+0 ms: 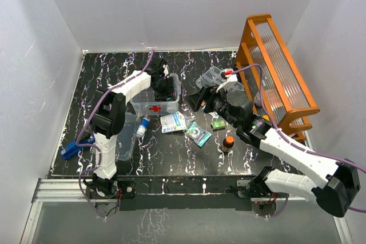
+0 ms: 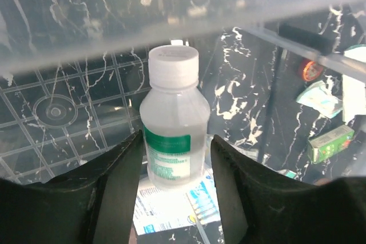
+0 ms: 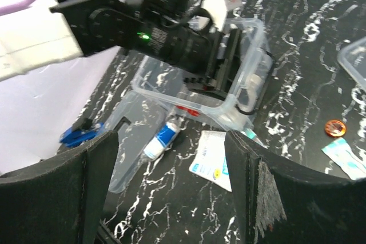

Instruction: Organize the medicine kit

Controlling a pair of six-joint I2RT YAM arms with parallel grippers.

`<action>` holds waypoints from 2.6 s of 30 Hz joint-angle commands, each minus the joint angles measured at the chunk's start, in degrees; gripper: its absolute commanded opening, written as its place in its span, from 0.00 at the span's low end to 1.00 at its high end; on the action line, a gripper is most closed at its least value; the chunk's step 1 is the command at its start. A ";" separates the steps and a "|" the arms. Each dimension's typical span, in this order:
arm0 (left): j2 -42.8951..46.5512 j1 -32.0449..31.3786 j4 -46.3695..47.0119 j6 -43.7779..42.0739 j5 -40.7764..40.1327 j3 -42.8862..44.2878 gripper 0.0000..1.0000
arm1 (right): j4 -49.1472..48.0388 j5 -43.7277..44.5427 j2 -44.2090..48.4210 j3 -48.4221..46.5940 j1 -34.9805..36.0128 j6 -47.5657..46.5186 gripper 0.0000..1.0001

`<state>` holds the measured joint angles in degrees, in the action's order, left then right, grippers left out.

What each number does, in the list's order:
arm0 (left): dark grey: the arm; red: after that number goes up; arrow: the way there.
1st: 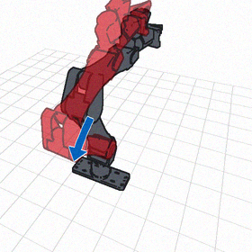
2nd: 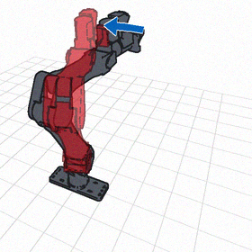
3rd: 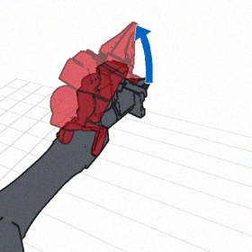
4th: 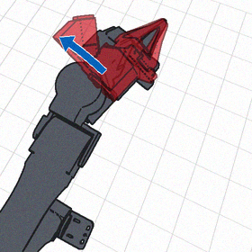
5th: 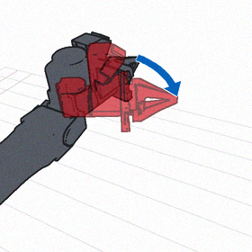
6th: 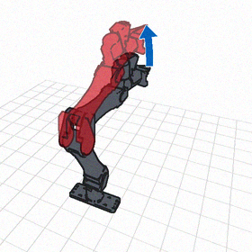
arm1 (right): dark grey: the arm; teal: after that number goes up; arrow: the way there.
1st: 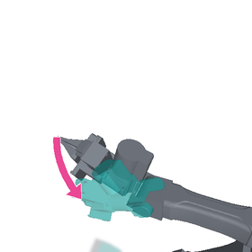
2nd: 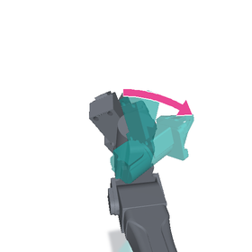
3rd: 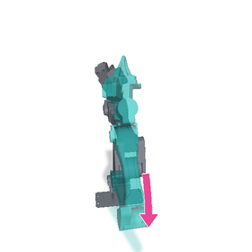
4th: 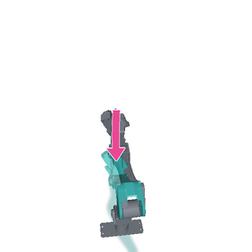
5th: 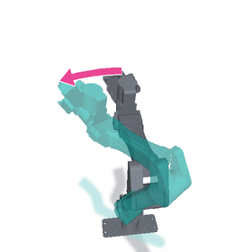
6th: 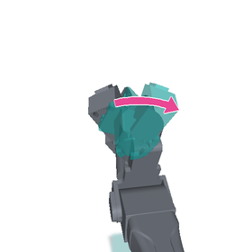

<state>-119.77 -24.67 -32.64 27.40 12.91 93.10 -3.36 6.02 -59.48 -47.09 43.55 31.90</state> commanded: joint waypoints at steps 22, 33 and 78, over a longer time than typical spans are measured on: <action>50.62 -0.36 9.38 -13.64 -3.82 -16.97 0.67 | 47.77 25.64 3.79 -4.68 0.20 6.98 0.88; 67.35 -0.30 16.18 -16.90 -7.83 -34.00 0.99 | 52.72 22.64 1.42 0.70 0.21 16.44 0.70; 69.64 -0.29 34.88 -12.23 42.49 -49.82 0.87 | 35.87 -27.47 -4.71 -14.27 0.21 -10.85 0.09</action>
<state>-50.41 -24.88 0.16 14.41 44.31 43.31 43.31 -7.77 -63.51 -56.03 43.55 26.55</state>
